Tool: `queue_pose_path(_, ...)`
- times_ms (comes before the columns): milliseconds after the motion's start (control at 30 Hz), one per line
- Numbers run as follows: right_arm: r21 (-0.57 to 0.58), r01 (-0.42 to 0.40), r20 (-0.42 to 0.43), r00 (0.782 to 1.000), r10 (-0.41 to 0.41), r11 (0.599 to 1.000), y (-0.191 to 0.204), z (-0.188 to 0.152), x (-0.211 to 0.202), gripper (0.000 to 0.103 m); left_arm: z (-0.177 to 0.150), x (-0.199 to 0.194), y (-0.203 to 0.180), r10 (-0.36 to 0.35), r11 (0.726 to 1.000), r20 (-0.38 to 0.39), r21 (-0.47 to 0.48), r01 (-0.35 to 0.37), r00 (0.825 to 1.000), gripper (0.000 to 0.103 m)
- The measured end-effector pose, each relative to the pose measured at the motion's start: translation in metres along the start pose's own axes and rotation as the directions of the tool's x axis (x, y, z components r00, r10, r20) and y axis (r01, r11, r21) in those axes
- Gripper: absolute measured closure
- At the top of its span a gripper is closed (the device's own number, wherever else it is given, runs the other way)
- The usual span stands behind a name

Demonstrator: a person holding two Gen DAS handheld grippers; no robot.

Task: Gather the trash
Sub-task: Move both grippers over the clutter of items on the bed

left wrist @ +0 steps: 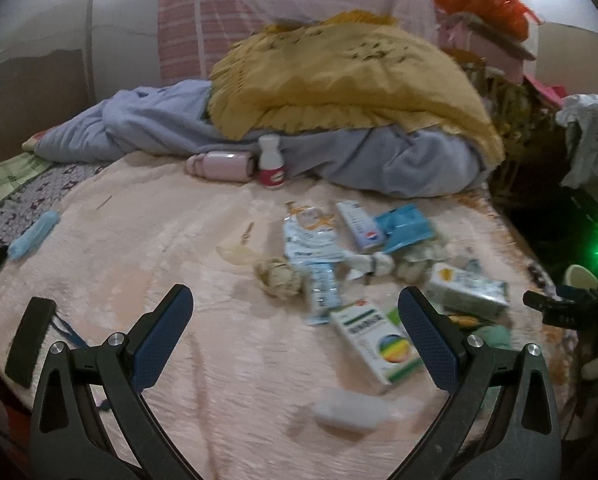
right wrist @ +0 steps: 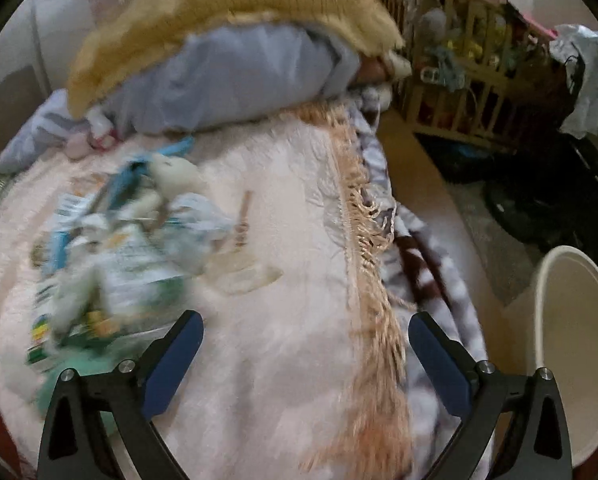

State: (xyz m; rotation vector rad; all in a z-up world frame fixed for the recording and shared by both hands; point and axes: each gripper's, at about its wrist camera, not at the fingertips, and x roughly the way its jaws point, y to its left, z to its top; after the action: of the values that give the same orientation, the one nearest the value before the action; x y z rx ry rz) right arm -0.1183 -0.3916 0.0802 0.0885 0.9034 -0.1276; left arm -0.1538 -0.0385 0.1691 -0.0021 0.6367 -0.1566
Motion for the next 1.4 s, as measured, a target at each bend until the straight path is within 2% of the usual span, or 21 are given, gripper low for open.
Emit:
queue_pose_path(233, 0.01, -0.048, 0.156, 0.987, 0.045, 0.999, 0.023, -0.014, -0.085, 0.0, -0.008, -0.029, -0.026, -0.067, 0.998, 0.047, 0.004, 0.067, 0.997, 0.001)
queue_pose_path(467, -0.038, -0.043, 0.313, 0.948, 0.052, 0.998, 0.057, -0.018, -0.145, 0.0, -0.008, -0.053, -0.042, -0.078, 0.997, 0.093, 0.026, 0.076, 0.993, 0.001)
queue_pose_path(867, -0.077, -0.048, 0.392, 0.917, 0.074, 0.996, 0.08, -0.021, -0.177, 0.0, -0.005, -0.066, -0.054, -0.057, 0.998, 0.143, 0.041, 0.052, 0.988, 0.001)
queue_pose_path(1400, -0.091, -0.034, 0.401, 0.914, 0.068, 0.995, 0.088, -0.022, -0.18, 0.0, -0.004, -0.059, -0.055, -0.032, 0.999, 0.134, 0.025, 0.029, 0.991, 0.001)
